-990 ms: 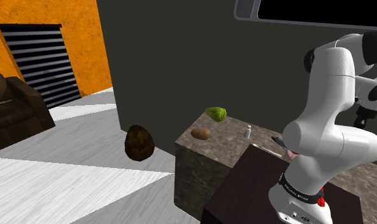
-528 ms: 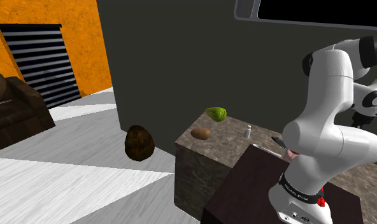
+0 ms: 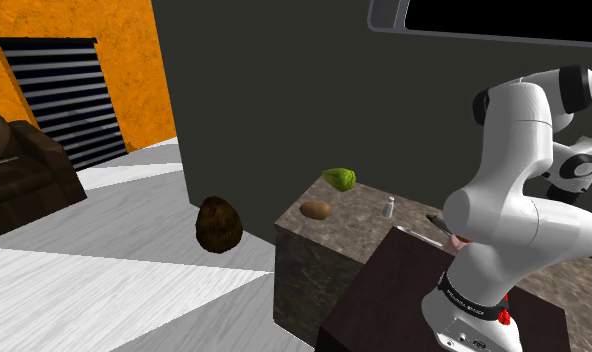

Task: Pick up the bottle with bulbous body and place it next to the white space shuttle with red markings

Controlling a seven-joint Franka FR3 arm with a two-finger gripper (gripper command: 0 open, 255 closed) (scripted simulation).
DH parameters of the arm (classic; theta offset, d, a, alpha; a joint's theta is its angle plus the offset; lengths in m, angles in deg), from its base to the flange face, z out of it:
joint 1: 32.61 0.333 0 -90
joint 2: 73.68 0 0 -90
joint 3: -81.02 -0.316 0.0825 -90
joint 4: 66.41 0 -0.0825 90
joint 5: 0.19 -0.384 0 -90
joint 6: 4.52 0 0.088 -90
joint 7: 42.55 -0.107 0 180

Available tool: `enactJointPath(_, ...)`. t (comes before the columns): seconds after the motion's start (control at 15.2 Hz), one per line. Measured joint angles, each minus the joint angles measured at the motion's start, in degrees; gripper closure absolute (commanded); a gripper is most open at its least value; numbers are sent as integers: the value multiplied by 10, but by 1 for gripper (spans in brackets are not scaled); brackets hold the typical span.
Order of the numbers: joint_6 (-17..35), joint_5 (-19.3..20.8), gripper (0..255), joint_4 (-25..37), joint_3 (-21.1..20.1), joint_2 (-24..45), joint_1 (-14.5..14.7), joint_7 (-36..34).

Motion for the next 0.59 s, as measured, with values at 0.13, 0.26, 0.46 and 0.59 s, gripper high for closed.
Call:
enactJointPath(0.13, 1, -2, 255, 1, -2, 2, -2, 1)
enactJointPath(0.26, 2, -2, 255, 2, -2, 3, -3, 1)
enactJointPath(0.46, 2, -2, 0, 2, -2, 3, -3, 1)
enactJointPath(0.59, 2, -2, 0, 2, -2, 3, -3, 1)
